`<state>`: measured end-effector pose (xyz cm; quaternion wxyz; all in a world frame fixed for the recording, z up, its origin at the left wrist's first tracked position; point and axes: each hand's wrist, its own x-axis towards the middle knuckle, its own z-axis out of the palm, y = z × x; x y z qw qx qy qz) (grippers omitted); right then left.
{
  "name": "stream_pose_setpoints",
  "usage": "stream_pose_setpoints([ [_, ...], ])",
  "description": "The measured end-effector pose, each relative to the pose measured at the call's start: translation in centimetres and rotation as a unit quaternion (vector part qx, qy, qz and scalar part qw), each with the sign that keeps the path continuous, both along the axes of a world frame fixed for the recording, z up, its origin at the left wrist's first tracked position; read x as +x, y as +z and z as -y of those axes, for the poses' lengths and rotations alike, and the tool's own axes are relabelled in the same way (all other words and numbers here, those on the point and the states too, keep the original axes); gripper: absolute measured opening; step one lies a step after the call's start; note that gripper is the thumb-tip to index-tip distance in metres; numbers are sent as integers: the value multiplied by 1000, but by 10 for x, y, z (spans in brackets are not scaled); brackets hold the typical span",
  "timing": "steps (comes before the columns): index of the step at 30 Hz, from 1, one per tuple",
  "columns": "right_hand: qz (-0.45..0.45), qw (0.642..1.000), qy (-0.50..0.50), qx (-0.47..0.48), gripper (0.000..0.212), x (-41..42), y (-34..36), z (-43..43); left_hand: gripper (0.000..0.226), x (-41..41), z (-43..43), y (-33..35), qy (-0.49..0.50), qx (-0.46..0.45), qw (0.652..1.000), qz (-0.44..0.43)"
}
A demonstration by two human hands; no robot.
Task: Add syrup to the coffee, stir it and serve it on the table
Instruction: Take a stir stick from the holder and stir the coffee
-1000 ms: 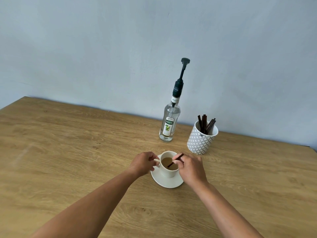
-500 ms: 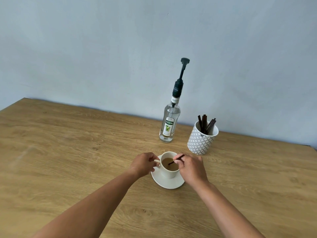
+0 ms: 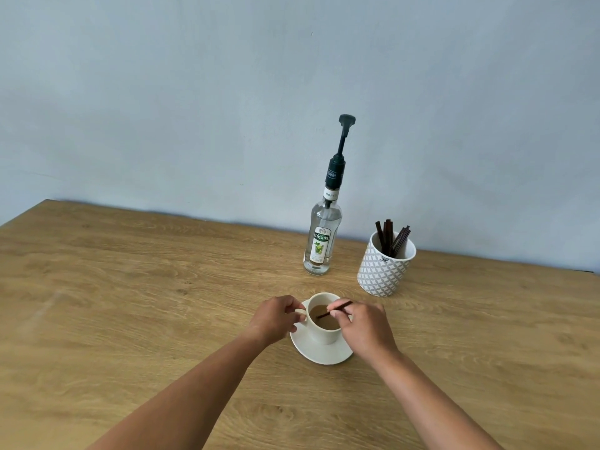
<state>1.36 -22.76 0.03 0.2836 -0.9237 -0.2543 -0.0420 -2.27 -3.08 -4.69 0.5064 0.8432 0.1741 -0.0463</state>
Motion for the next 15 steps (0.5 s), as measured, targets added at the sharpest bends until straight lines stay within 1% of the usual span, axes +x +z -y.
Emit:
stream_pose_setpoints([
  [3,30,997,-15,-73,16,3,3,3,8,0,0,0,2,-1,1000,2],
  [6,56,994,-23,-90,14,4,5,7,9,0,1,-1,5,-1,1000,4],
  [9,46,997,-14,-65,12,2,4,7,9,0,1,-1,5,-1,1000,3],
  [13,-5,1000,-6,-2,12,1,0,-1,11,0,0,1,0,4,1000,1],
  [15,-15,1000,-9,3,12,2,-1,-4,11,0,0,1,-1,4,1000,-2],
])
